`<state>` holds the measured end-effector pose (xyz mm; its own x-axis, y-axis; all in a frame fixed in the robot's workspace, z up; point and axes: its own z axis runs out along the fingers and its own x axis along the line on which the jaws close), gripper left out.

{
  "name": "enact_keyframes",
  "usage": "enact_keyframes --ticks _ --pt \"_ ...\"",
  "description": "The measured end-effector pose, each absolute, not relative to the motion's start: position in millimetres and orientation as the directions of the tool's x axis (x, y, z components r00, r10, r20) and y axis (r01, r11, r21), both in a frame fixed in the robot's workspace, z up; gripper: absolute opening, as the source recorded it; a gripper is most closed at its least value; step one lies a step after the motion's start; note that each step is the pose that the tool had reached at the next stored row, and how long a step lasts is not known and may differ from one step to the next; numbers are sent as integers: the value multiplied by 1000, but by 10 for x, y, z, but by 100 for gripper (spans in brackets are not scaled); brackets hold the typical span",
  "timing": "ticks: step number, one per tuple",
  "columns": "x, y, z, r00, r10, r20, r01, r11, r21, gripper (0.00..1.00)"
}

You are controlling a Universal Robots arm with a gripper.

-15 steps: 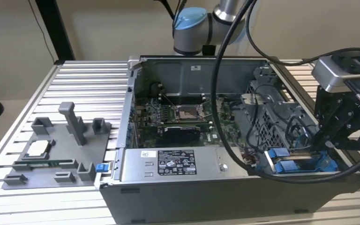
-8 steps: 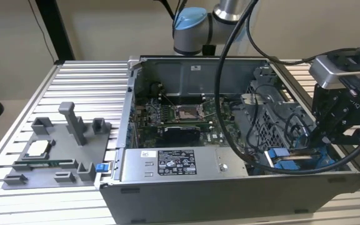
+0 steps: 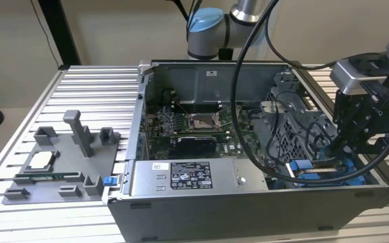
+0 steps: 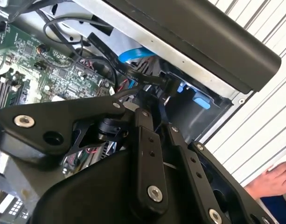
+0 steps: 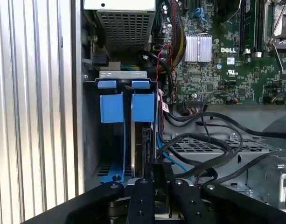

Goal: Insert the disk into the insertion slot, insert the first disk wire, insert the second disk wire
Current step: 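Insert the first disk wire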

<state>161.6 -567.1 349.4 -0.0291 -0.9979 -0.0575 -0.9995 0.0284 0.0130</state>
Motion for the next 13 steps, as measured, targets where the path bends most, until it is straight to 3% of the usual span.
enact_keyframes --ticks 13 --pt "1625 -5694 3423 -31 -998 -57 -999 29 22 0"
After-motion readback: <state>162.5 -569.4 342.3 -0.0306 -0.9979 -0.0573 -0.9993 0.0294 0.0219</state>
